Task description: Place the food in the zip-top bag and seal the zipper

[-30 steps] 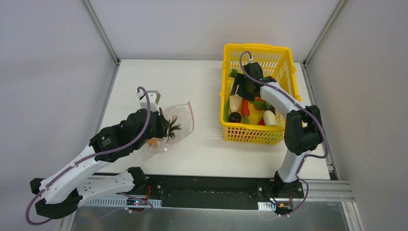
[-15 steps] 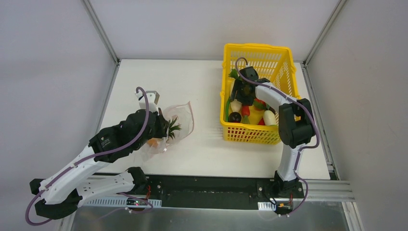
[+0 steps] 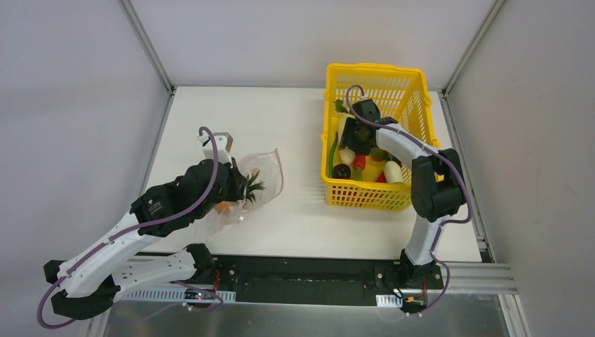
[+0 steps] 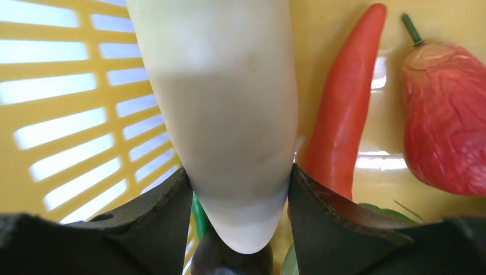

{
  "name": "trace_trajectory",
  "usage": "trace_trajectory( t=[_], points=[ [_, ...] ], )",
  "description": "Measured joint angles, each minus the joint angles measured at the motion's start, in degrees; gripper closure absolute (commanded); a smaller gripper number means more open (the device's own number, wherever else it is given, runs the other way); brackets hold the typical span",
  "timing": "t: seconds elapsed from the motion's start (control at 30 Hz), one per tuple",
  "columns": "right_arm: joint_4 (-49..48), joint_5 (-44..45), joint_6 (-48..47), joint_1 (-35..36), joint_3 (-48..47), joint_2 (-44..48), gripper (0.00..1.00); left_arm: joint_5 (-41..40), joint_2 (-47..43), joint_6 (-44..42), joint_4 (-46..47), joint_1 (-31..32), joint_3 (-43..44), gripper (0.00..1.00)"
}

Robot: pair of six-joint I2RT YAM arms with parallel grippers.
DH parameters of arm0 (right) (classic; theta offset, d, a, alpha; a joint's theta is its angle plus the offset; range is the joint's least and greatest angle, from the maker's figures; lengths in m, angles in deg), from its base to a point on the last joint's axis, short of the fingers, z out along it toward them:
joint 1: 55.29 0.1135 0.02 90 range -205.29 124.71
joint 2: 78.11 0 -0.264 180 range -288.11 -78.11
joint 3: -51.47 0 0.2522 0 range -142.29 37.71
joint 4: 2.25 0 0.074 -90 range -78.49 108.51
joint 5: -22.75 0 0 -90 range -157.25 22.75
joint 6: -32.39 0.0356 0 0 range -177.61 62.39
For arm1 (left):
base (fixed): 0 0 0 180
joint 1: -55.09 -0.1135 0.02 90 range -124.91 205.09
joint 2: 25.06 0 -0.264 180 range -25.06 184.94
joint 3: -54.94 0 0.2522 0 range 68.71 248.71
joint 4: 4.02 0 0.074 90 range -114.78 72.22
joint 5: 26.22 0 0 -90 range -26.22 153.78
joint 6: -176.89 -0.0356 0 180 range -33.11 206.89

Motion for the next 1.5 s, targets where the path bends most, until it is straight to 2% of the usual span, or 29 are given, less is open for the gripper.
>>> trace_trajectory(
  t=[0.4, 0.77, 0.83, 1.07, 1.37, 1.5],
  points=[
    [-3.32, -6.95, -0.28, -1.49, 4.09, 17.29, 0.74, 0.17, 0.04, 0.02, 0.00, 0.00, 0.00, 1.00],
    [-4.59, -11.93, 0.61, -1.90, 13.68, 30.60, 0.85, 0.28, -0.09, 0.02, 0.02, 0.00, 0.00, 1.00],
    [-4.76, -13.46, 0.57, -1.97, 14.45, 34.53, 0.88, 0.57, -0.09, 0.02, 0.02, 0.00, 0.00, 1.00],
    [-6.82, -22.82, 0.46, -1.99, 14.43, 44.94, 0.89, 1.53, -0.07, 0.02, 0.09, 0.00, 0.00, 1.00],
    [-0.37, -40.94, -0.70, -1.55, 11.50, 44.33, 0.91, 1.68, -0.09, 0.00, 0.52, 0.00, -0.04, 1.00],
    [6.82, -43.21, -3.28, 1.40, 7.85, 42.60, 0.92, 1.66, -0.07, -0.04, 0.50, 0.00, -0.04, 1.00]
  ],
)
